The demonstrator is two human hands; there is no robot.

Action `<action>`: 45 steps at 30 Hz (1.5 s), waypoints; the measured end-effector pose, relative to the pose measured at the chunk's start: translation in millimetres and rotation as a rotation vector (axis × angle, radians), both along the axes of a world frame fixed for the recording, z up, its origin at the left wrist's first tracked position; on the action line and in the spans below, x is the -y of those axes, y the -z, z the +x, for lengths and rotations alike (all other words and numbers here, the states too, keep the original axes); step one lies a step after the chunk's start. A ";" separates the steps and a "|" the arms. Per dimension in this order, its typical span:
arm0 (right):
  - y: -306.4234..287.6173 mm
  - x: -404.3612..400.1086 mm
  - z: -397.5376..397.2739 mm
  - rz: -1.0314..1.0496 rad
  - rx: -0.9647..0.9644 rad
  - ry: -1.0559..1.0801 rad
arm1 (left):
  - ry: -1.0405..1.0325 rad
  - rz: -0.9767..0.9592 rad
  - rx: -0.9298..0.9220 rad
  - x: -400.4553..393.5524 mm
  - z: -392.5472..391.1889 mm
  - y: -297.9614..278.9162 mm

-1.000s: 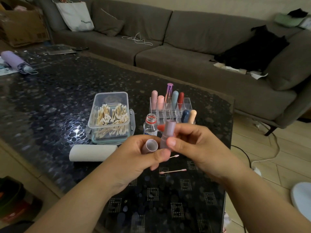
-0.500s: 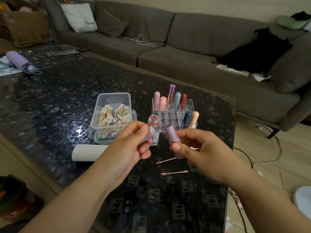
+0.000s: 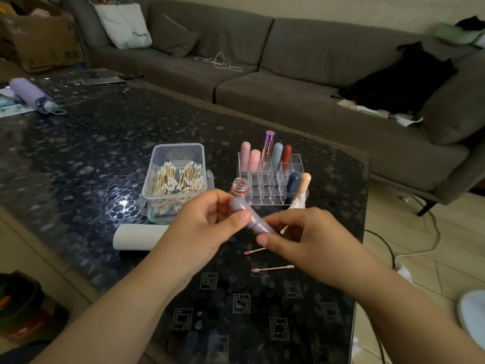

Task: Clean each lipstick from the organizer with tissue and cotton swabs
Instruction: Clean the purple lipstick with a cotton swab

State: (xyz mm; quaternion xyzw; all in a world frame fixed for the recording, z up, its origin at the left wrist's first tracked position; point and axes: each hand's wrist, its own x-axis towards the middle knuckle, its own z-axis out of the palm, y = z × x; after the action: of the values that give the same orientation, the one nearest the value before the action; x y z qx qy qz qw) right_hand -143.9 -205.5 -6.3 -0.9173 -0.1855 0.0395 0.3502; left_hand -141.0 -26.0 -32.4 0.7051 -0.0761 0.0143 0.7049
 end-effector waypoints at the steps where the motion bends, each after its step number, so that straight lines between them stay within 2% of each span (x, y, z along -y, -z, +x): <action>1: 0.2 -0.1 -0.1 -0.007 0.008 0.003 | 0.005 0.014 0.009 -0.5 0.0 0.7; 10: 8.1 -7.4 -2.6 0.112 0.002 0.030 | -0.036 -0.029 -0.005 1.6 -1.4 -0.1; 14: 13.8 -12.2 -3.8 0.187 -0.077 0.022 | -0.027 0.028 0.024 2.1 0.4 1.4; 18: 15.7 -10.3 1.8 0.080 0.037 0.057 | -0.072 0.181 0.048 0.8 0.7 8.4; 22: 16.9 -9.9 3.5 0.095 -0.025 0.118 | -0.114 0.399 0.114 1.0 -4.3 5.2; 29: -22.6 22.6 50.2 0.054 0.034 0.374 | -0.219 0.835 0.403 -2.3 26.0 -36.7; 31: -36.7 31.6 74.4 0.013 0.076 0.420 | -0.207 0.922 0.475 5.4 43.2 -50.9; 37: -44.8 45.8 141.6 -0.122 0.062 0.461 | -0.103 1.215 0.522 27.8 97.1 -63.0; 41: -31.3 50.6 175.5 -0.148 0.017 0.475 | -0.076 1.301 0.540 33.7 119.1 -53.0; 45: -22.0 52.0 195.2 -0.157 -0.021 0.448 | -0.036 1.300 0.497 30.5 132.4 -40.4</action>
State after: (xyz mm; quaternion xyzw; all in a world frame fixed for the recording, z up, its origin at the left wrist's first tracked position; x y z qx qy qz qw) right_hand 51.3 -257.6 15.6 -0.9596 0.0300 -0.0155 0.2795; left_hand -8.6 -56.5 8.0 0.9611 -0.2165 0.1384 0.1011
